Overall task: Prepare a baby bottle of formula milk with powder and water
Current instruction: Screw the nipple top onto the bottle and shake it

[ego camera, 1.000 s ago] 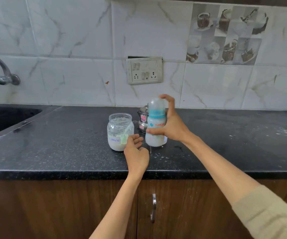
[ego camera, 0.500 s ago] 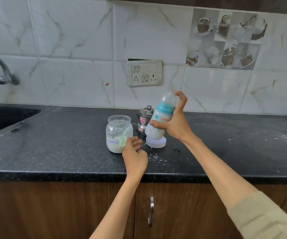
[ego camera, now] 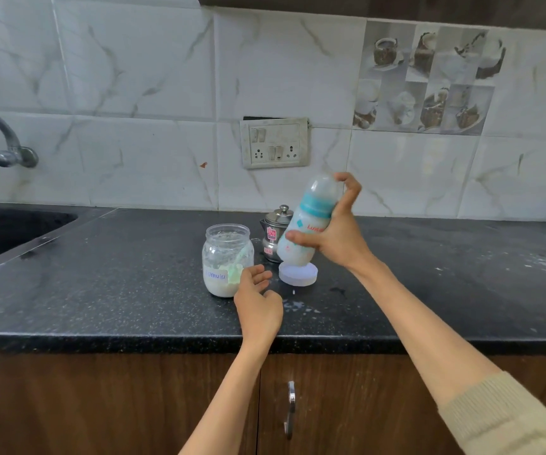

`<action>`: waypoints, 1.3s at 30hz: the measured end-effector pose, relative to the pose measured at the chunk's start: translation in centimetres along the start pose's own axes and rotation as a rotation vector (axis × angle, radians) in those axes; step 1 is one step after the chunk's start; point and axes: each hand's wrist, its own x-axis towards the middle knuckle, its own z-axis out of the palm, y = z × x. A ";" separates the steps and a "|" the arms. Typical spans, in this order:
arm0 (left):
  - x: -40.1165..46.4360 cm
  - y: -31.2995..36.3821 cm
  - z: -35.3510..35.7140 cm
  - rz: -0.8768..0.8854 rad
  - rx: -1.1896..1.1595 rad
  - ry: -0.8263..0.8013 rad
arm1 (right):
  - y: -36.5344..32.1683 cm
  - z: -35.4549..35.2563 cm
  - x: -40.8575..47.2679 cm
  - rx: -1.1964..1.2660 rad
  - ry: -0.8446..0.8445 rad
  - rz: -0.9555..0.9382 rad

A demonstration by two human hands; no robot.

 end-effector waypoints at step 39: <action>0.5 -1.3 0.4 0.188 0.334 -0.200 | 1.2 2.0 -3.4 -0.173 -0.280 0.194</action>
